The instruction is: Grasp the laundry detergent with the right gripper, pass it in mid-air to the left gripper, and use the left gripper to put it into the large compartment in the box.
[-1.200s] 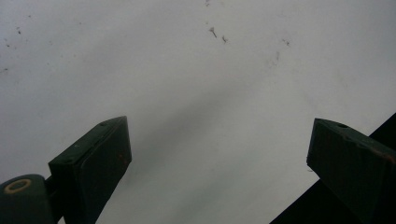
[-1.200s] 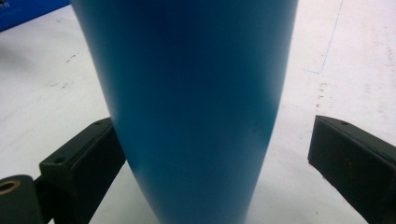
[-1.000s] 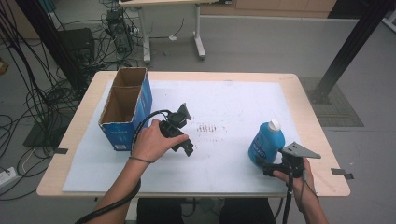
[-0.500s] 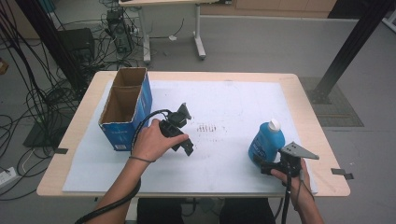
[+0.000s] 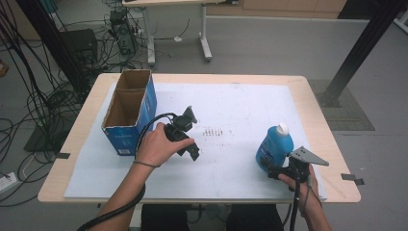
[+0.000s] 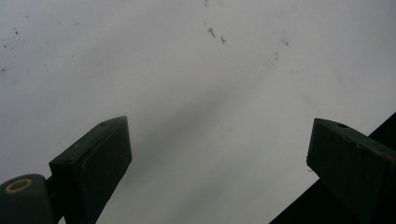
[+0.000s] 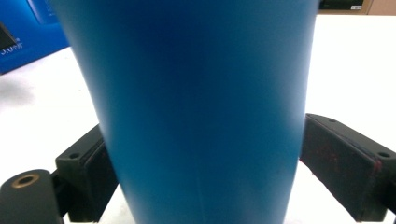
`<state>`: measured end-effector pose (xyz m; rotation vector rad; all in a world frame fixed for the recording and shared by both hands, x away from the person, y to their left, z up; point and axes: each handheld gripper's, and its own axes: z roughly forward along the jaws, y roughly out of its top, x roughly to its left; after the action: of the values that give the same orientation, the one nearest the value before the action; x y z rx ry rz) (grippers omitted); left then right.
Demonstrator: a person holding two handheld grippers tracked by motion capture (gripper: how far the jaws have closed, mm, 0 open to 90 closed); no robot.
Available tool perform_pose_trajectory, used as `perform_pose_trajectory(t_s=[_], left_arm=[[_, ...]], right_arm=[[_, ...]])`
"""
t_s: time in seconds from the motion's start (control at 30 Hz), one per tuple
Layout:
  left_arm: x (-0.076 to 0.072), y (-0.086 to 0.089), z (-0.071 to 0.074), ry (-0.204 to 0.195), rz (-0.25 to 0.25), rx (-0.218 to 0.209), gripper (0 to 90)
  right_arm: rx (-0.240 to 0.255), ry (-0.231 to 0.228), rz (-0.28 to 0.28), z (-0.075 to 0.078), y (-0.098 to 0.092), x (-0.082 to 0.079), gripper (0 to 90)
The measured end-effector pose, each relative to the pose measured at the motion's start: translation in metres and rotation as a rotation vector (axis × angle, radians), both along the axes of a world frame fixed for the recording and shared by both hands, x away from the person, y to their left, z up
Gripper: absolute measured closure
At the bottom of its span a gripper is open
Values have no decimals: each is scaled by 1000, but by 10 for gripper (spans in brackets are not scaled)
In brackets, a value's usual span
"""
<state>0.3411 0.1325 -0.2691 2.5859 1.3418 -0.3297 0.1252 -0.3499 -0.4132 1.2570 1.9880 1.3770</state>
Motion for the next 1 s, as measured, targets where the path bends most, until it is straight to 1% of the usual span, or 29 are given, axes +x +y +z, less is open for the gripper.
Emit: perform_pose_trajectory(t_s=[0.2, 0.23, 0.27, 0.33, 0.37, 0.67, 0.8, 0.87, 0.9, 1.0], left_arm=[[1, 0, 1, 1, -5, 1, 70], [0, 0, 1, -1, 2, -2, 70], [0, 0, 1, -1, 2, -2, 70], [0, 1, 1, -2, 0, 1, 71], [0, 1, 1, -2, 1, -3, 71], [0, 0, 0, 3, 0, 1, 70], [0, 1, 1, 0, 3, -2, 70], [0, 1, 1, -2, 1, -1, 70], [0, 1, 2, -3, 1, -3, 70], [0, 1, 2, -4, 2, -4, 70]], right_arm=[[11, -4, 7, -2, 0, 0, 137], [15, -8, 8, -3, 0, -1, 152], [20, -9, 9, -3, 0, -1, 170], [20, -13, 9, -3, -1, -1, 174], [29, -18, 8, -4, -1, -2, 194], [33, -35, 9, -6, 0, -3, 234], [29, -48, 11, -7, 1, -4, 294], [31, -49, 12, -7, 1, -4, 296], [32, -52, 9, -7, 1, -4, 318], [32, -57, 7, -7, 1, -5, 334]])
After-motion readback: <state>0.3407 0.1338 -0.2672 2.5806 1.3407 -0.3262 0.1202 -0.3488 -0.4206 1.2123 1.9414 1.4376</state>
